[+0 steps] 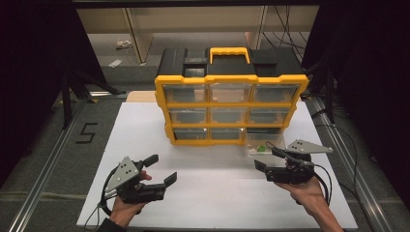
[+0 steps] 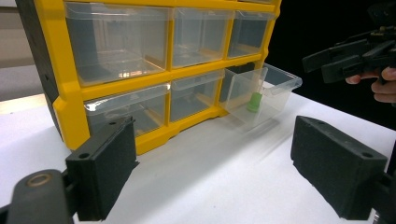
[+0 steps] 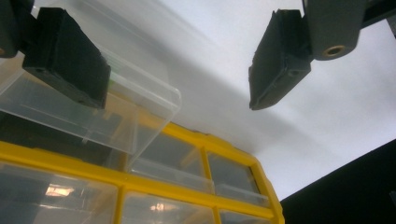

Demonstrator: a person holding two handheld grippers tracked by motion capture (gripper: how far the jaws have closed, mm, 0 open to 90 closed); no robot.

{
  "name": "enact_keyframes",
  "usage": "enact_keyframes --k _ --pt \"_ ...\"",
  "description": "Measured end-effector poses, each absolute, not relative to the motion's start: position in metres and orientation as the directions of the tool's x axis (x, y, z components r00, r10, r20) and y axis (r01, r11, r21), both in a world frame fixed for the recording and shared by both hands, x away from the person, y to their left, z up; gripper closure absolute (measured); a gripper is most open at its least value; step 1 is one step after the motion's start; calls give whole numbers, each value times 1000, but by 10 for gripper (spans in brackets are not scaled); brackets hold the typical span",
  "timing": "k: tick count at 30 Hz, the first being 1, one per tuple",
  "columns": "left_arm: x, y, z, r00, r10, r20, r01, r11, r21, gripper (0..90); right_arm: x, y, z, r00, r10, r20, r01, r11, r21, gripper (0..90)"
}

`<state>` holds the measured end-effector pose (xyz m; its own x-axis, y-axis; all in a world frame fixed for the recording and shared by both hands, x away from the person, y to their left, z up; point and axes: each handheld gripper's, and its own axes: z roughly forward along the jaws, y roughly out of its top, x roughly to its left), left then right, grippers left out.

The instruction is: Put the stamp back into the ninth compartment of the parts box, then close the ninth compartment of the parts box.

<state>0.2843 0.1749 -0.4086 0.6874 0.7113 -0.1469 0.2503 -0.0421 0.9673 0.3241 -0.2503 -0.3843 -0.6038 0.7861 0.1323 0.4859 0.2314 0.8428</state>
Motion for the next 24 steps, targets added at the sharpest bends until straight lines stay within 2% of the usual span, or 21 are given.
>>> enact_keyframes --k 24 --pt "284 173 -408 692 707 -142 246 -46 968 144 314 -252 -400 -601 788 133 522 261 812 222"
